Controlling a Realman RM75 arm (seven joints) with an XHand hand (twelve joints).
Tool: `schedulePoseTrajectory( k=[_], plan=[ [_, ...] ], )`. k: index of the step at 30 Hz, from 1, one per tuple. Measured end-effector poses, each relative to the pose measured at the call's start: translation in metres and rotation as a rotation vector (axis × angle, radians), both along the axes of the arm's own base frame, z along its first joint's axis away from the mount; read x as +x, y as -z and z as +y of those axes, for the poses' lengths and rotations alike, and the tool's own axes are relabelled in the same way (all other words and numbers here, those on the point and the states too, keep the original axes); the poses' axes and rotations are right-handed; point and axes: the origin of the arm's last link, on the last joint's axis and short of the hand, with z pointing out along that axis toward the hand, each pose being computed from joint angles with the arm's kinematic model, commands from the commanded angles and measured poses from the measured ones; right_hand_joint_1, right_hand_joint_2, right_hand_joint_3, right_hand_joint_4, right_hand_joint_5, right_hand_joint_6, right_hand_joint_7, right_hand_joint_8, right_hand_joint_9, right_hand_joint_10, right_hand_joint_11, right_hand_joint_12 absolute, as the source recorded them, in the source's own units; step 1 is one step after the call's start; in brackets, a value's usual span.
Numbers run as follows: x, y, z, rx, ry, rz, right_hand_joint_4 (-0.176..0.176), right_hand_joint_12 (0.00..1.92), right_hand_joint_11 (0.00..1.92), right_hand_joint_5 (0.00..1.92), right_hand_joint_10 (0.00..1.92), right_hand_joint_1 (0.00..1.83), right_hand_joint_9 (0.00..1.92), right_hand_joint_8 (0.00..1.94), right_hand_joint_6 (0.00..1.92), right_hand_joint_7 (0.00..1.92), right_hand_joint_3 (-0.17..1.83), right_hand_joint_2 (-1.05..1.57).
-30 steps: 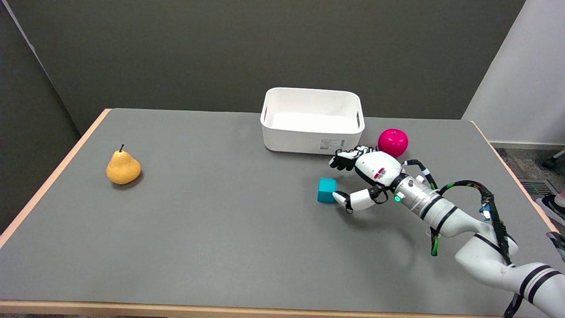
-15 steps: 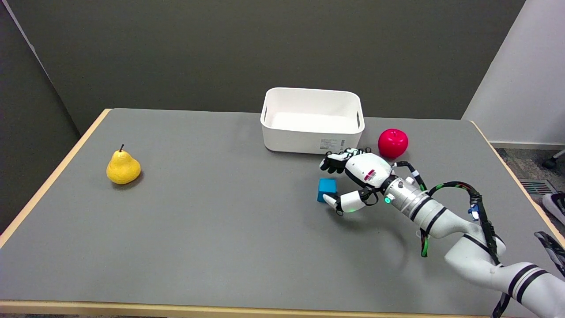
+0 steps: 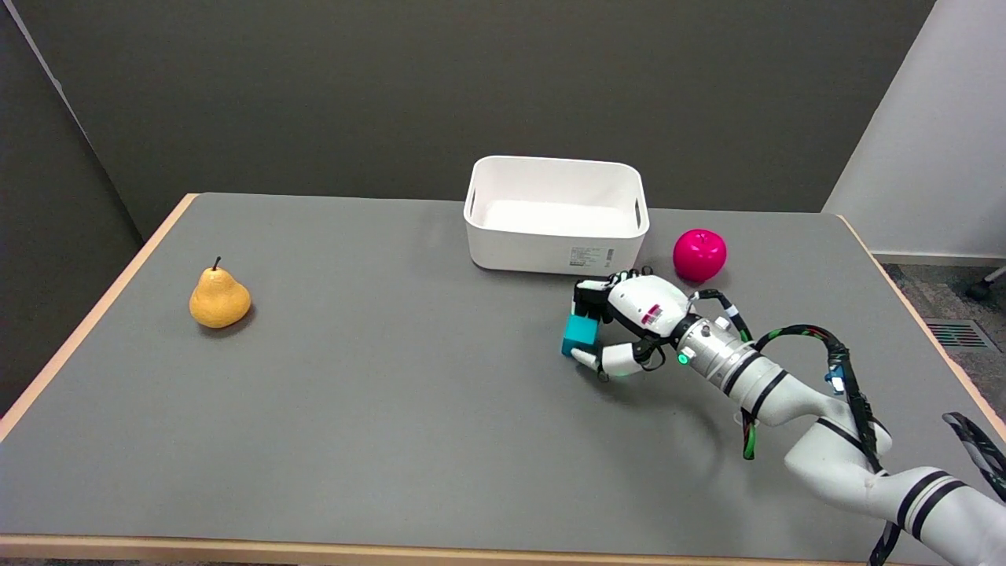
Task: Pick up the cube.
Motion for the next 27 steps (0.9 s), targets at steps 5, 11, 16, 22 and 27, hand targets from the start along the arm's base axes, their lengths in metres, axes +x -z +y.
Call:
schedulePoseTrajectory(
  k=[5, 11, 16, 22, 27],
  plan=[
    [0.0, 0.001, 0.0, 0.001, -0.001, 0.002, -0.071, 1.82, 0.6, 0.67, 1.43, 1.18, 0.82, 1.34, 1.46, 0.9, 0.43, 1.02],
    [0.002, 0.002, -0.001, 0.007, -0.017, 0.019, -0.091, 1.92, 0.51, 0.7, 1.59, 1.2, 0.87, 1.45, 1.45, 0.91, 0.65, 0.92],
    [0.012, 0.002, -0.002, 0.013, -0.057, 0.03, -0.093, 1.92, 0.52, 0.7, 1.62, 1.19, 0.88, 1.47, 1.45, 0.9, 0.68, 0.91],
    [0.039, 0.002, -0.006, 0.022, -0.152, 0.047, -0.095, 1.92, 0.52, 0.71, 1.65, 1.19, 0.88, 1.5, 1.45, 0.9, 0.7, 0.9],
    [0.07, 0.001, -0.011, 0.022, -0.252, 0.083, -0.1, 1.92, 0.5, 0.71, 1.68, 1.19, 0.88, 1.51, 1.45, 0.89, 0.7, 0.9]
  ],
)
